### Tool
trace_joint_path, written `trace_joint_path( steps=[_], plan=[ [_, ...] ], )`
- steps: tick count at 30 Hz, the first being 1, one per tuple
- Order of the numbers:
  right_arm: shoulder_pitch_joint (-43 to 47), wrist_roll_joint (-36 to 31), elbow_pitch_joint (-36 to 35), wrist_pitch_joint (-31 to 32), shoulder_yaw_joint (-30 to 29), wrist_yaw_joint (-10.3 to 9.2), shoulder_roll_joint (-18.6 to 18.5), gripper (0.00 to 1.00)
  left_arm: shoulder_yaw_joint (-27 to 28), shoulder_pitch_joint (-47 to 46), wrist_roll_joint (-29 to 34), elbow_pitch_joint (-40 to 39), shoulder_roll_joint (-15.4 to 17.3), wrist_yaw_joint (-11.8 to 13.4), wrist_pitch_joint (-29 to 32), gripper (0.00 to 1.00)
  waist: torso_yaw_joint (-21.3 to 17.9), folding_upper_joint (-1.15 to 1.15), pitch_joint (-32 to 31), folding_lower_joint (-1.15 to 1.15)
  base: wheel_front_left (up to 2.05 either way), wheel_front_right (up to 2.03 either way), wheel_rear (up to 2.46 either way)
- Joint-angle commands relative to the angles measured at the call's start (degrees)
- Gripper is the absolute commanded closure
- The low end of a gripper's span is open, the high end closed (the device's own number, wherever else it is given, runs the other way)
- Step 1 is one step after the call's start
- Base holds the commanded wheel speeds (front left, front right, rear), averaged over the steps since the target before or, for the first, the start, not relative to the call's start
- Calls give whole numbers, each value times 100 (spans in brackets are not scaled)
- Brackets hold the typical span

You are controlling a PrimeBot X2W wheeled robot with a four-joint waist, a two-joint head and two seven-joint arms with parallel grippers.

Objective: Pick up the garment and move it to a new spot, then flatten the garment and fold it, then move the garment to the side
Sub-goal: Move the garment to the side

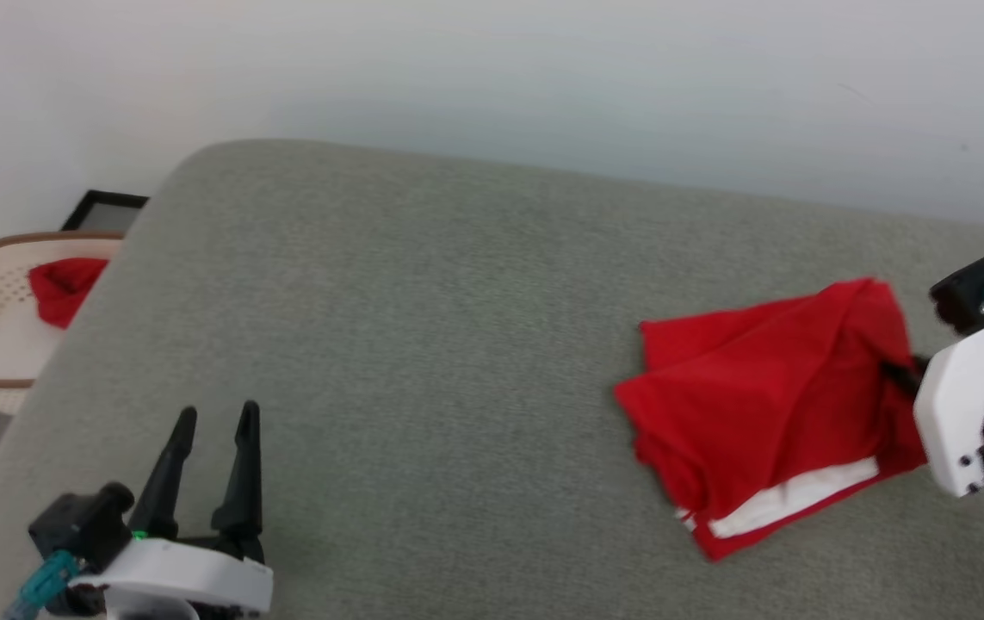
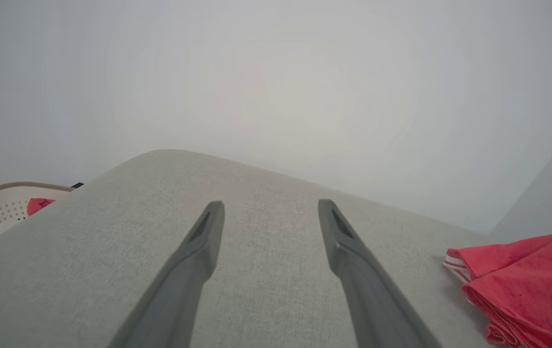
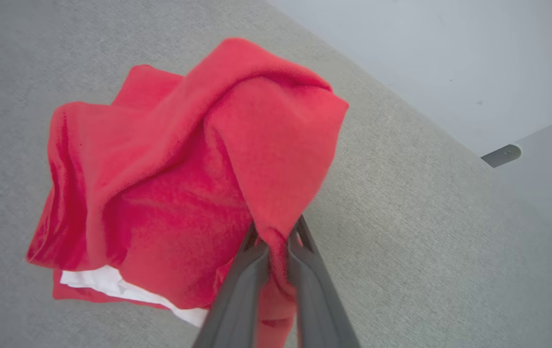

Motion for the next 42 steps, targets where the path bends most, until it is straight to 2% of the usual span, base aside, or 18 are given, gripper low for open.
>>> trace_joint_path(
  steps=[1, 11, 22, 31, 42],
  plan=[
    [-106, -31, 0, -65, 3, -9, -90, 100, -4, -80, 32, -21, 7, -13, 4, 0, -176, 0, 139, 0, 0, 0, 0],
    [-695, 113, 369, -796, 313, -9, -780, 100, -47, -501, 190, -197, 1, -13, 3, 0, -825, 0, 702, 0, 0, 0, 0],
    [-1465, 37, 1179, -1746, 484, -9, -1223, 100, -115, -1028, 354, -421, 158, -13, 4, 0, -1439, 0, 1451, 0, 0, 0, 0],
    [-2115, -201, 1751, -2289, 729, -9, -1509, 100, -169, -1392, 421, -609, 266, -13, 4, 0, -1743, 0, 1986, 0, 0, 0, 0],
    [-2884, -947, 2419, -2778, 971, -9, -1858, 100, -305, -1717, 458, -729, 391, -8, 4, 0, -1851, 0, 2585, 0, 0, 0, 0]
  ],
)
